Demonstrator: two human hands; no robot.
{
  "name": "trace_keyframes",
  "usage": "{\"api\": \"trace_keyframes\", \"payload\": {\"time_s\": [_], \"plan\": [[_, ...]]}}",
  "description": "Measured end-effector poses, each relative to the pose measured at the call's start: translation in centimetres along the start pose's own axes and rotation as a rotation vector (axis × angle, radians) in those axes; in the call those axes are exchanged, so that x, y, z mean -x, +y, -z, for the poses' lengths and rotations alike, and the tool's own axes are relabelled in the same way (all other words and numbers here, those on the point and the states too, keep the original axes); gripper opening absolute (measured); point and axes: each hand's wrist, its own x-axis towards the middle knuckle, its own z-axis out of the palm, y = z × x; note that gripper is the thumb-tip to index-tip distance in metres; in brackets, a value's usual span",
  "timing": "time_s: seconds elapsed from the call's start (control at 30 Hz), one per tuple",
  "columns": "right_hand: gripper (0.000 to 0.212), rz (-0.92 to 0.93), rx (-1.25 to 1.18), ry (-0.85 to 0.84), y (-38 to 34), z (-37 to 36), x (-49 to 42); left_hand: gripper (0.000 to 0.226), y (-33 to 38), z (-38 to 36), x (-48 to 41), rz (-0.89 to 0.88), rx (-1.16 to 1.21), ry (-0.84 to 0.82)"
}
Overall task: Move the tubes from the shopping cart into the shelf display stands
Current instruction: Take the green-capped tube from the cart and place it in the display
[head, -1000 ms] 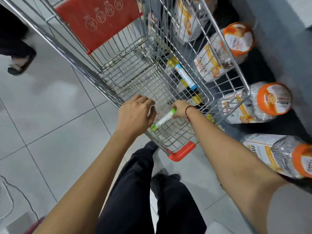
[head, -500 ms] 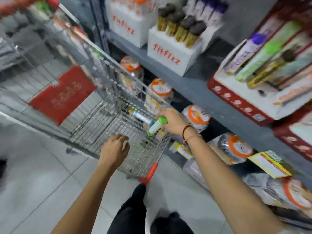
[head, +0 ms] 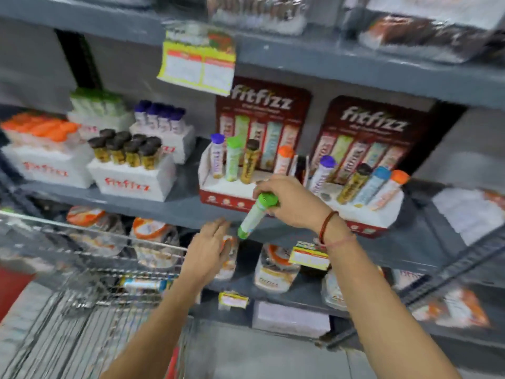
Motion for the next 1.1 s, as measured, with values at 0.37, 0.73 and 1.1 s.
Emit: {"api": "trace_keyframes", "payload": {"time_s": [0.37,0.73,1.1], "plan": [[0.037,-0.246,0.021,0.070,6.6,4.9,6.2,0.054,5.1,-4.4,-3.3,-0.200,-0.116,-0.247],[0.031,-0.398,-0.032,0.086,10.8,5.3,6.1,0.060,4.5,-5.8,-3.0,-0.194,-0.159,-0.290],[0.030,-0.462,-0.049,0.252,11.4,6.7,4.3,0.053,4.4,-6.2,-3.0,-0.242,-0.153,-0.234]]}}
